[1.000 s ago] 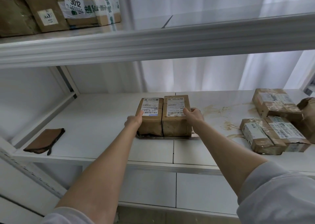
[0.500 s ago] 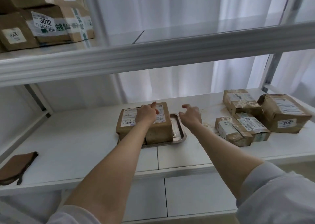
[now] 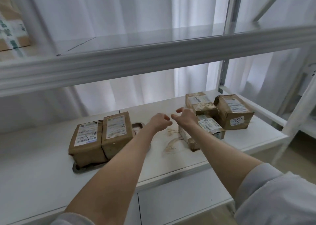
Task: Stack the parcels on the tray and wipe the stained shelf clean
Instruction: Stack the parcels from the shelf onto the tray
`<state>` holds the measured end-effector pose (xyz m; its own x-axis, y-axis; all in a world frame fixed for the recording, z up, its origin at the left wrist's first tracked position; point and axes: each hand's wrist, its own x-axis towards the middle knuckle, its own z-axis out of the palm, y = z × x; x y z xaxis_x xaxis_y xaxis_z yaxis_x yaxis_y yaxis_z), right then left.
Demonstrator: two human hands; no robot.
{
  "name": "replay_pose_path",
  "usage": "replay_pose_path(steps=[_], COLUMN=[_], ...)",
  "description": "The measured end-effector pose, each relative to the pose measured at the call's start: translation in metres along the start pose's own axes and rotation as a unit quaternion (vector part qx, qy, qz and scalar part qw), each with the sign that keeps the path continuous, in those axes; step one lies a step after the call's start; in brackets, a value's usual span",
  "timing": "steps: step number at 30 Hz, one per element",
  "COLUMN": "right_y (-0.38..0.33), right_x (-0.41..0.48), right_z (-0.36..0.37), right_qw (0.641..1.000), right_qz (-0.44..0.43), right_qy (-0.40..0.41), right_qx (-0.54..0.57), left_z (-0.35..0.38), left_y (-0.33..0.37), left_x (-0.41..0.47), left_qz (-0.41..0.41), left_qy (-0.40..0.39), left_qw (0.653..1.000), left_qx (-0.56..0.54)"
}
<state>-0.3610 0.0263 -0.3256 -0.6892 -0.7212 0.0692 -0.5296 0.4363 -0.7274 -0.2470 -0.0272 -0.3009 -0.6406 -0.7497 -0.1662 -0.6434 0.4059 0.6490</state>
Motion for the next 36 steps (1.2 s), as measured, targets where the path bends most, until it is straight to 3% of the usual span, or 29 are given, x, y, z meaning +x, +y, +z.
replay_pose_path(steps=[3,14,26,32,36], right_y=[0.018,0.086,0.114,0.1,0.077], right_x=[0.025,0.126,0.185,0.187,0.174], right_z=[-0.012,-0.064,-0.056,-0.05,-0.038], right_qw=[1.0,0.997,0.99,0.985,0.959], right_qz=[-0.006,0.071,0.109,0.086,0.084], right_qy=[0.005,-0.024,-0.087,-0.084,-0.125], right_qx=[0.0,-0.008,0.021,0.12,0.239], left_z=[0.017,0.076,0.11,0.081,0.054], left_y=[0.024,0.096,0.103,0.093,0.081], left_x=[0.02,0.105,0.162,0.159,0.142], left_qz=[-0.018,-0.081,-0.093,-0.124,-0.128], left_qy=[-0.029,0.024,0.014,0.143,0.236], left_qw=[0.999,0.991,0.98,0.963,0.942], left_qx=[-0.02,-0.107,-0.174,-0.193,-0.199])
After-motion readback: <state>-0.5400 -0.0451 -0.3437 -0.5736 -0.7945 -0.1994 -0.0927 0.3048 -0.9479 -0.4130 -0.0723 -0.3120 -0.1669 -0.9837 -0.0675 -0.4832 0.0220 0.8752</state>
